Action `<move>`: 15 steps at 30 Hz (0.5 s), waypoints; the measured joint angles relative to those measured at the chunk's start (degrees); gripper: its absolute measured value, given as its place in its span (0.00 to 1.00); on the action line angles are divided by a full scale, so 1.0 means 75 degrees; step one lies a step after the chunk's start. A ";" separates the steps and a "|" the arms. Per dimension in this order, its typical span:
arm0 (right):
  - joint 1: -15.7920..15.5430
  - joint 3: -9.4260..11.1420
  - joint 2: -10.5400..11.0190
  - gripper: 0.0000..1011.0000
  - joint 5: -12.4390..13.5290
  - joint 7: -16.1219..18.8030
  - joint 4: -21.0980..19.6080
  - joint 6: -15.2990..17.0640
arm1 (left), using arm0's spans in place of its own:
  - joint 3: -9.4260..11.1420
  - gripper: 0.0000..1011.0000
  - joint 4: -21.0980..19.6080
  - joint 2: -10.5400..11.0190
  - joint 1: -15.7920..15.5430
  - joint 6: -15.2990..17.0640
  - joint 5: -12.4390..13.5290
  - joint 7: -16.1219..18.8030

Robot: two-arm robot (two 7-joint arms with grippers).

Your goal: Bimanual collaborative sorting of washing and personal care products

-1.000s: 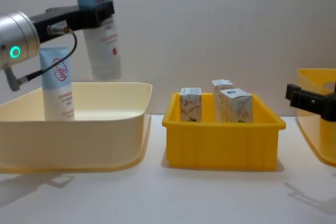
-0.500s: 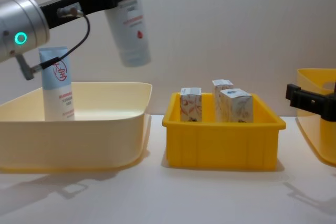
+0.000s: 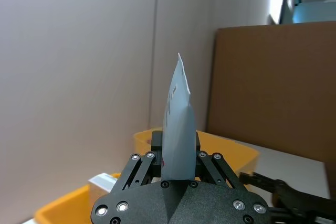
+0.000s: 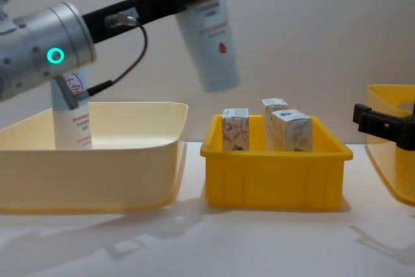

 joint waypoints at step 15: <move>-0.0005 0.0004 0.0000 0.99 0.0000 0.0005 0.0000 0.0002 | 0.0591 0.27 0.0443 -0.0309 -0.0133 0.0193 -0.0464 -0.1053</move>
